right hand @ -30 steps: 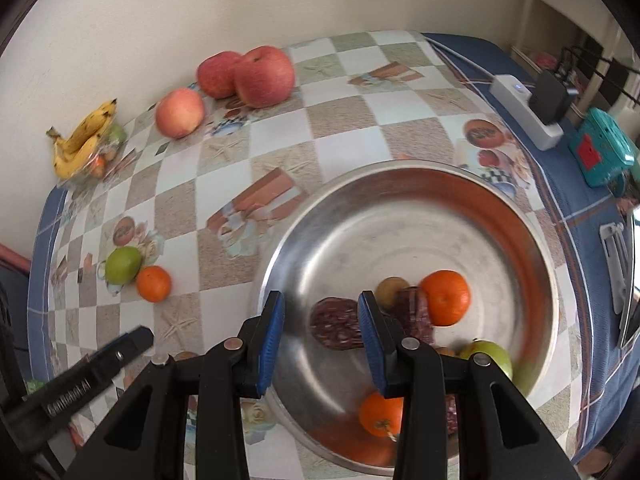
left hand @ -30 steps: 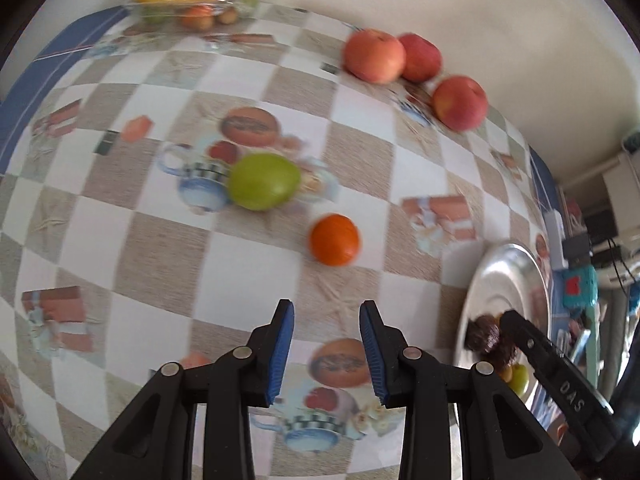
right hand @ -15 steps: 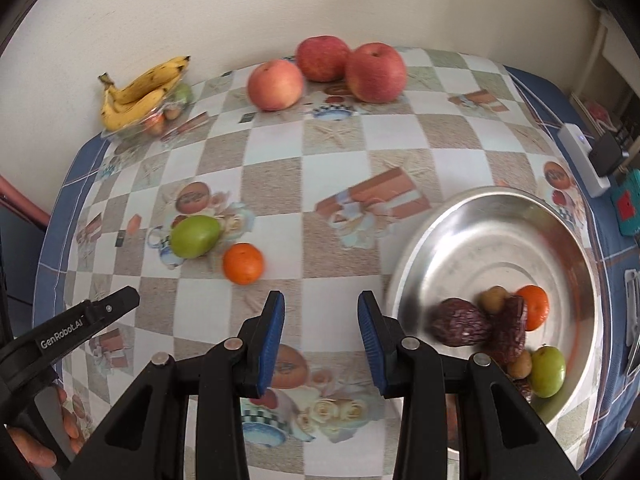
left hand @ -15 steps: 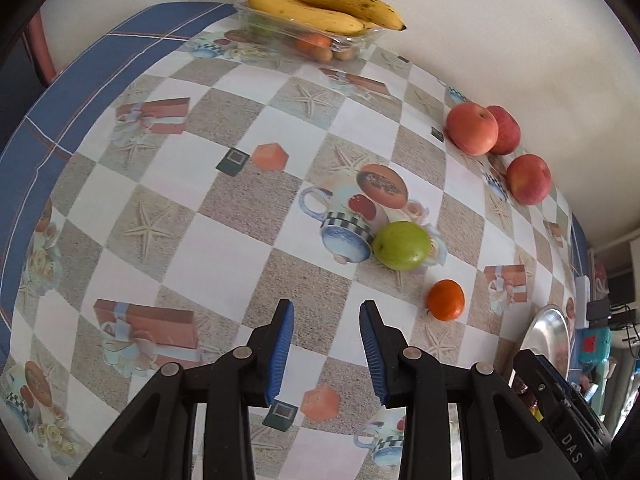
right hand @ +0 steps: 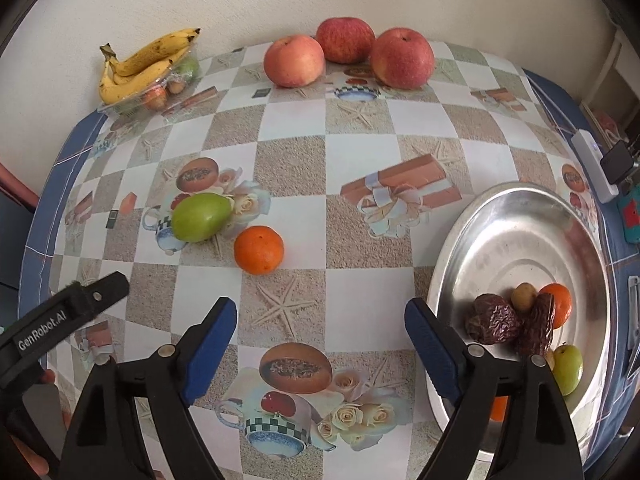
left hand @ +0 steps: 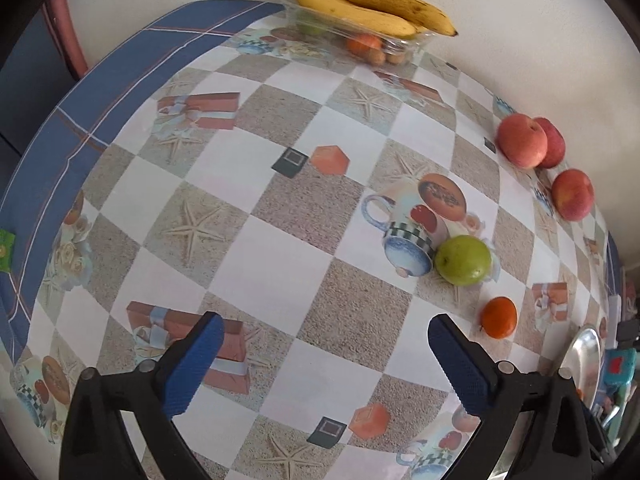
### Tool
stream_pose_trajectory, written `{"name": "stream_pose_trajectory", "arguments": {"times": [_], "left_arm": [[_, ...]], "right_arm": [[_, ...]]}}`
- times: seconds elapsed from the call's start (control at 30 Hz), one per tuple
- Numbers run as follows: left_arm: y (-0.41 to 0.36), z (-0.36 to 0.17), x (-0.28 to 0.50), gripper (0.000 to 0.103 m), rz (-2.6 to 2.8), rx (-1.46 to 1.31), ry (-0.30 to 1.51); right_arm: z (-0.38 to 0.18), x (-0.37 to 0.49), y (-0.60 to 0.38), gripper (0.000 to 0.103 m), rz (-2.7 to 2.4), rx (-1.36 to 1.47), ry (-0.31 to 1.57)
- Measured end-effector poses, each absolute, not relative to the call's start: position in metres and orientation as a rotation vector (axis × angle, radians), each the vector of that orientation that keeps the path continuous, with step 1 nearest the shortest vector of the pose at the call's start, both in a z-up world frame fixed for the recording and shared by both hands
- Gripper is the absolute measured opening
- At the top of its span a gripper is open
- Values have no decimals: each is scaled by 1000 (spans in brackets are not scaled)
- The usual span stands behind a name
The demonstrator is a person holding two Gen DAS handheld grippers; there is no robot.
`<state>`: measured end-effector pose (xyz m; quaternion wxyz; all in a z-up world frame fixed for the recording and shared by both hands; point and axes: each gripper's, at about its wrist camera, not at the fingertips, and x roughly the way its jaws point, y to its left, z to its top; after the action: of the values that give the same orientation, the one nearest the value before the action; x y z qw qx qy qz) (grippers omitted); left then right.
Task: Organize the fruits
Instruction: 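Move both open tools back toward the last pear and orange, then close the right tool on the mandarin orange while the left tool grasps the green pear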
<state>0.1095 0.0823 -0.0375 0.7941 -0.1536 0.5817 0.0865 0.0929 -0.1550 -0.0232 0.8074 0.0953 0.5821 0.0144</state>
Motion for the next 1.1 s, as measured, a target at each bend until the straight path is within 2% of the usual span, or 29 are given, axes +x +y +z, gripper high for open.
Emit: {"name": "stream_pose_trajectory", "arguments": {"times": [0.43, 0.57, 0.8, 0.97, 1.07, 1.1], "left_arm": [[80, -35, 122, 103, 162, -331, 1210], [77, -29, 133, 103, 112, -353, 1138], [65, -35, 153, 103, 6, -345, 1143], [54, -42, 163, 99, -67, -380, 1137], [43, -46, 169, 91, -115, -372, 1141], [40, -47, 171, 89, -130, -374, 1144]], "right_arm": [[-30, 99, -148, 87, 26, 184, 1258], [-29, 105, -144, 87, 28, 158, 1235], [-28, 119, -135, 87, 50, 165, 1192], [-37, 129, -123, 86, 76, 136, 1203], [-44, 133, -122, 79, 77, 145, 1216], [-46, 134, -122, 74, 77, 146, 1221]]}}
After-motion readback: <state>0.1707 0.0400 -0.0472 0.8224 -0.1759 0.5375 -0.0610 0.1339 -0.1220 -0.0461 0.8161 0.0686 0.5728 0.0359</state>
